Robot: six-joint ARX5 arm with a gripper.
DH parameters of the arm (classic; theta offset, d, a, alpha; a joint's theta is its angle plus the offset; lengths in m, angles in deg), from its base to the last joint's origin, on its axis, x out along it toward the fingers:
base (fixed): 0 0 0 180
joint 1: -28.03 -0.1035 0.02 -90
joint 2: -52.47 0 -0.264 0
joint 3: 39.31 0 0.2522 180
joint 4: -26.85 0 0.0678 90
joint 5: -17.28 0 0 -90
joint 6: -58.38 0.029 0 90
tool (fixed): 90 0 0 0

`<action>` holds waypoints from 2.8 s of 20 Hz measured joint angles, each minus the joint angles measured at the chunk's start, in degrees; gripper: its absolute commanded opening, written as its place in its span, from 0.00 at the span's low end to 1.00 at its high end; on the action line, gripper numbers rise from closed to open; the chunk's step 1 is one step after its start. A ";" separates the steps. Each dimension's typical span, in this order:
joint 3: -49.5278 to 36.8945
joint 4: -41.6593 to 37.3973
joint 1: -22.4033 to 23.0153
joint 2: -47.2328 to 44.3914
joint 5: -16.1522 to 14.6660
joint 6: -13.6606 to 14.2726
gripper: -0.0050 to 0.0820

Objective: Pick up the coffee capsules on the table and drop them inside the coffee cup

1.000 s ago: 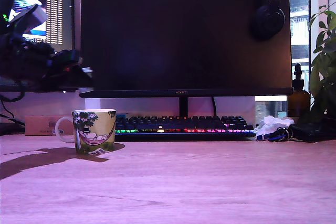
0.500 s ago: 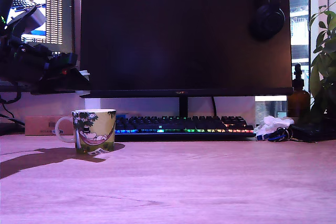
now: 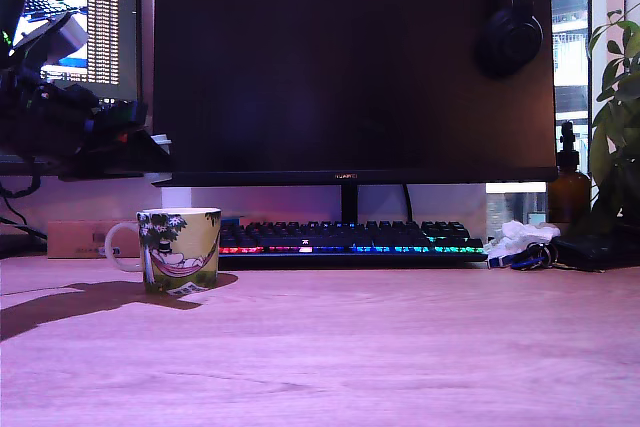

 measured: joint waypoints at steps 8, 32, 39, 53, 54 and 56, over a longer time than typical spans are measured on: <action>0.68 0.00 0.24 0.00 -0.63 1.53 0.67; 1.11 22.60 3.41 12.66 -10.82 1.46 0.03; 1.11 26.88 3.41 15.28 -12.94 2.89 0.03; -1.64 30.88 -2.08 21.92 -31.71 4.55 0.03; -3.39 30.51 -2.08 23.91 -31.69 4.55 0.03; -6.80 30.34 -2.08 27.15 -31.54 4.55 0.03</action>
